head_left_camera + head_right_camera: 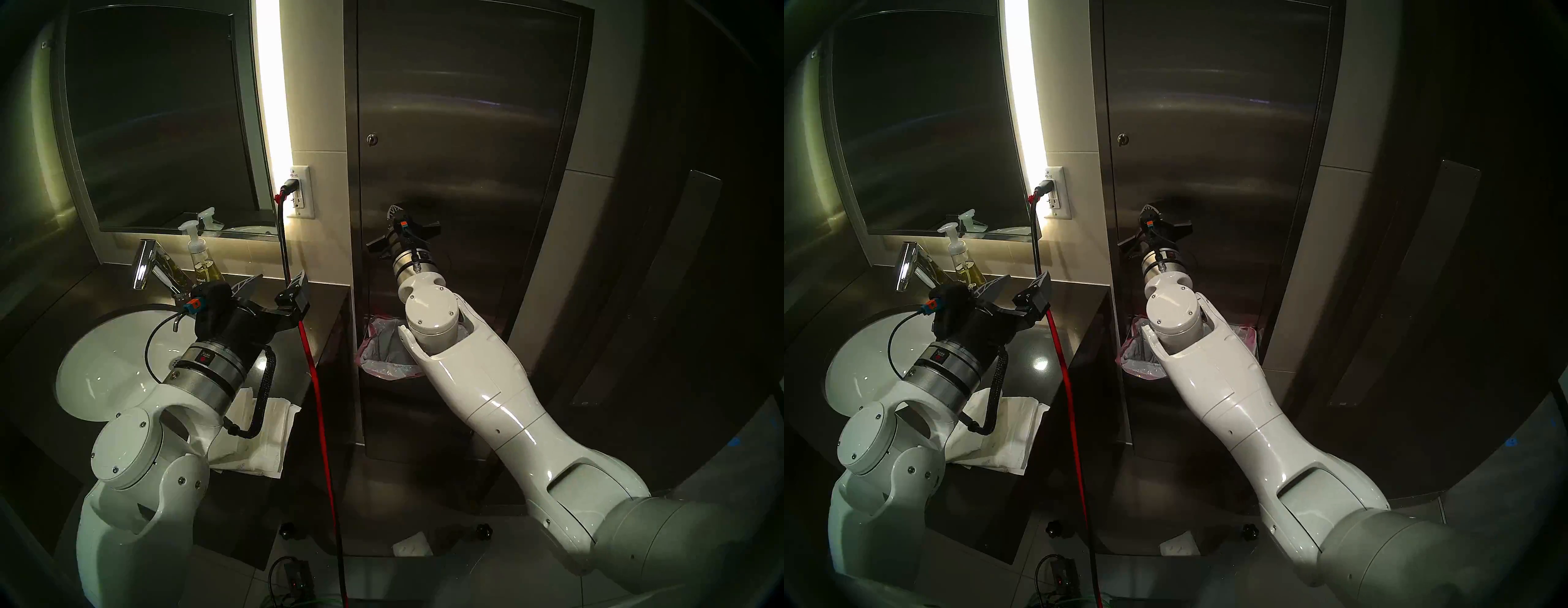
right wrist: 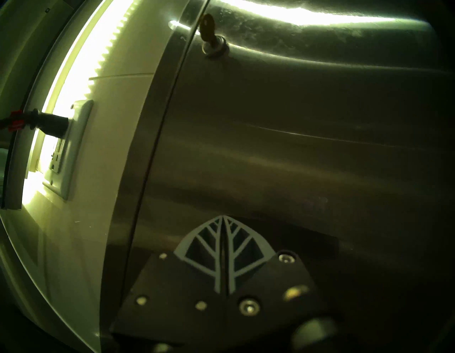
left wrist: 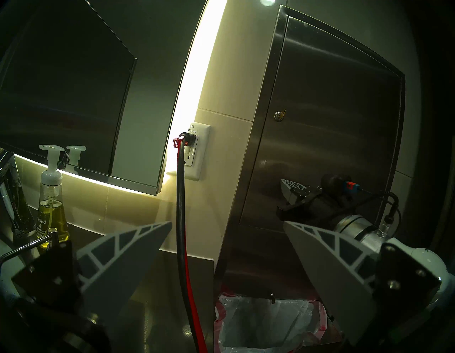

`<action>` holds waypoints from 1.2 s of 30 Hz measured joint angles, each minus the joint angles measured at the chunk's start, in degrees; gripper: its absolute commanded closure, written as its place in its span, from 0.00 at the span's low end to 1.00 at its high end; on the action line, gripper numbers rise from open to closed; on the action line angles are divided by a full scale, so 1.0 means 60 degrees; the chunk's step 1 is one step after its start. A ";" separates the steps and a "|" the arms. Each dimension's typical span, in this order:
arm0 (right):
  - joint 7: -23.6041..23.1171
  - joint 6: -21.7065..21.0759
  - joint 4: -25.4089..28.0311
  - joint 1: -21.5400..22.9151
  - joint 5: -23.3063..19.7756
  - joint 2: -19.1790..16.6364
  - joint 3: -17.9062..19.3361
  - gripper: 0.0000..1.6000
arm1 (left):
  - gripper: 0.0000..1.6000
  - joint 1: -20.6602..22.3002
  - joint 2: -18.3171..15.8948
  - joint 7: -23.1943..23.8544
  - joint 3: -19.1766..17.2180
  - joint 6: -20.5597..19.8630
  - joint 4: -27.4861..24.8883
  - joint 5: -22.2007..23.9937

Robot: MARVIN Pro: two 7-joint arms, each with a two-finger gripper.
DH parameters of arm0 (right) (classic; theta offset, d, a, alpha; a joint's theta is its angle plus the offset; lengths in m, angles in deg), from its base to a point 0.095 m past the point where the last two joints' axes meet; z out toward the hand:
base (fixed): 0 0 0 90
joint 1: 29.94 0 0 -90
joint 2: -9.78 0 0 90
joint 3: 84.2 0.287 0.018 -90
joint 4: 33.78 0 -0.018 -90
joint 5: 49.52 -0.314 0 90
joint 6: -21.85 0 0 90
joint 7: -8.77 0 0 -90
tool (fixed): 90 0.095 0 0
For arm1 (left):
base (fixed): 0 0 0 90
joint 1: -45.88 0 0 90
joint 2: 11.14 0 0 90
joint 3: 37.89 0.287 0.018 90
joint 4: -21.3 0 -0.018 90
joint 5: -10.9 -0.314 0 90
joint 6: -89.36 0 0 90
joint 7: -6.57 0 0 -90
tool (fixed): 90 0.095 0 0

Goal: Twist key and close towel dispenser

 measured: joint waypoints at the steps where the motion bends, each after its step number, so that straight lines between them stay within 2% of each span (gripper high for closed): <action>1: -0.0003 0.0063 0.0006 0.0016 0.0018 0.0000 -0.0010 0.89 | 0.00 0.0000 0.0001 0.0001 0.0000 0.0000 0.0000 -0.0001; 2: -0.0002 0.0142 0.0048 0.0027 0.0041 -0.0020 -0.0018 0.79 | 0.00 0.0000 0.0003 0.0002 0.0000 0.0000 0.0000 -0.0002; 3: 0.0024 0.0294 0.0176 0.0027 0.0095 -0.0067 -0.0025 0.02 | 0.00 0.0000 0.0004 0.0003 -0.0002 -0.0001 0.0000 -0.0004; 9: 0.0253 0.1144 0.0999 -0.0231 0.0338 -0.0309 -0.0208 0.00 | 0.00 0.0000 0.0016 0.0011 -0.0003 -0.0001 0.0004 -0.0017; 12: 0.0388 0.1408 0.1480 -0.0602 0.0473 -0.0553 -0.0437 0.00 | 0.00 0.0000 0.0024 0.0017 -0.0003 0.0000 0.0008 -0.0026; 17: 0.0667 0.1570 0.2139 -0.1246 0.0589 -0.1087 -0.0636 0.00 | 0.00 0.0001 0.0034 0.0027 -0.0005 0.0000 0.0014 -0.0036; 27: 0.1398 0.1844 0.3454 -0.2569 0.0792 -0.2251 -0.0570 0.00 | 0.00 0.0002 0.0055 0.0046 -0.0006 0.0000 0.0023 -0.0055; 36: 0.2015 0.2003 0.4280 -0.3724 0.0896 -0.3293 -0.0649 0.00 | 0.00 0.0002 0.0074 0.0063 -0.0008 0.0000 0.0026 -0.0072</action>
